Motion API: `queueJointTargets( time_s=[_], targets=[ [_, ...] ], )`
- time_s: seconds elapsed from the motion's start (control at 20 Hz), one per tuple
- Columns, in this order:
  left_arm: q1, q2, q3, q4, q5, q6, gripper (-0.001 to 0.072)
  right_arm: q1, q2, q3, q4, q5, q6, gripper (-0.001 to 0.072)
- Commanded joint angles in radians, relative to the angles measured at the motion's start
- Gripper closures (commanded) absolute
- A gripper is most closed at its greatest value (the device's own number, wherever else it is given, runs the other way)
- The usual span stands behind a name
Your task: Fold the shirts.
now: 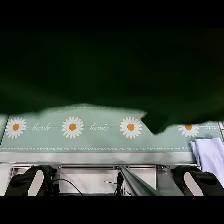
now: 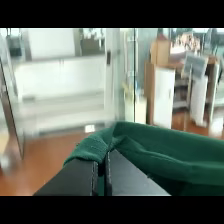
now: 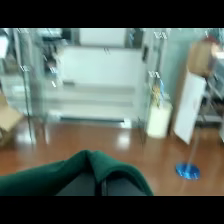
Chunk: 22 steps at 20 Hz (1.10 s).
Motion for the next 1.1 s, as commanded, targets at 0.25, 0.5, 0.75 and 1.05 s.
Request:
queueJointTargets(
  time_s=[0.25, 0.5, 0.75, 1.05],
  targets=[
    [0.000, 0.117, 0.002, 0.051, -0.470, -0.117, 0.0681, 0.000, 0.060, 0.050, -0.083, 0.508, 0.008, 0.0683],
    [0.000, 0.045, -0.296, 0.029, -0.499, -0.035, 0.0681, 0.002, -0.100, -0.148, 0.006, 0.525, -0.023, 0.0683],
    [-0.002, -0.104, -0.715, 0.029, -0.215, 0.063, 0.0681, 0.002, -0.386, -0.325, 0.054, 0.356, -0.068, 0.0683],
    [-0.030, -0.445, -0.790, 0.028, 0.178, 0.125, 0.0680, 0.002, -0.700, -0.325, 0.148, -0.052, -0.130, 0.0683]
  ],
)
